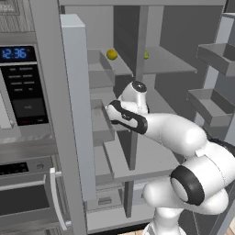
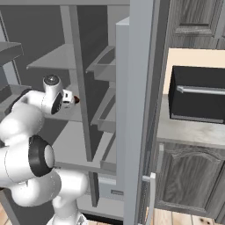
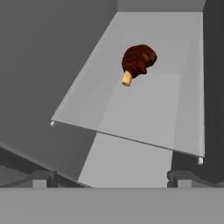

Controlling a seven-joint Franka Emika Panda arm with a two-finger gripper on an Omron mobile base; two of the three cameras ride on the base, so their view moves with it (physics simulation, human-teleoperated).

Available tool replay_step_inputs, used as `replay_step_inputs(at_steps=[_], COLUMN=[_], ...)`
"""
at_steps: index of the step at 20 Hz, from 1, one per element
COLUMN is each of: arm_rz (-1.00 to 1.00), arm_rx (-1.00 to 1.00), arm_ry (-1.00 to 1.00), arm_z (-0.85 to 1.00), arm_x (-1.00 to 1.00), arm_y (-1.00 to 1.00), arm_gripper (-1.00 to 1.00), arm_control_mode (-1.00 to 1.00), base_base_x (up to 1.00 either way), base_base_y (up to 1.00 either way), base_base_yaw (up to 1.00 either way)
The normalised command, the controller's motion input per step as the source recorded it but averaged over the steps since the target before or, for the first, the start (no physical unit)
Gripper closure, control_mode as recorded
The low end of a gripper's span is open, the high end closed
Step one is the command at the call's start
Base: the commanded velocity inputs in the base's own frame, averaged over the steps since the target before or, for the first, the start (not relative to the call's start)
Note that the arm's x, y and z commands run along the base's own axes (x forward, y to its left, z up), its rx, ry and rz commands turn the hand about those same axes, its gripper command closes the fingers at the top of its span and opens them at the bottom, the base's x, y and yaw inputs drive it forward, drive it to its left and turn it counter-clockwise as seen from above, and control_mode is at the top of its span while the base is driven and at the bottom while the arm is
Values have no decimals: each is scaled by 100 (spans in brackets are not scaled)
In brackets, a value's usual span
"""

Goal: There's a steak in the fridge that needs to be moved to the freezer for freezing. Pick up the steak from the fridge, place it on any shelf in the freezer, and close the fridge and freezer doors when done.

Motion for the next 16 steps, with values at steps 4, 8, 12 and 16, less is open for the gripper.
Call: replay_step_inputs(at_steps=[4,8,12,16], arm_rz=[0,0,0,0], arm_rx=[0,0,0,-2], arm_ry=[0,0,0,0], arm_z=[-32,-32,-31,-24], arm_x=[23,26,29,32], arm_y=[7,0,7,24], arm_gripper=[-100,-100,-100,-100], arm_control_mode=[-100,-100,-100,-100], base_base_x=[0,0,0,0], base_base_y=[0,0,0,0], base_base_yaw=[0,0,0,0])
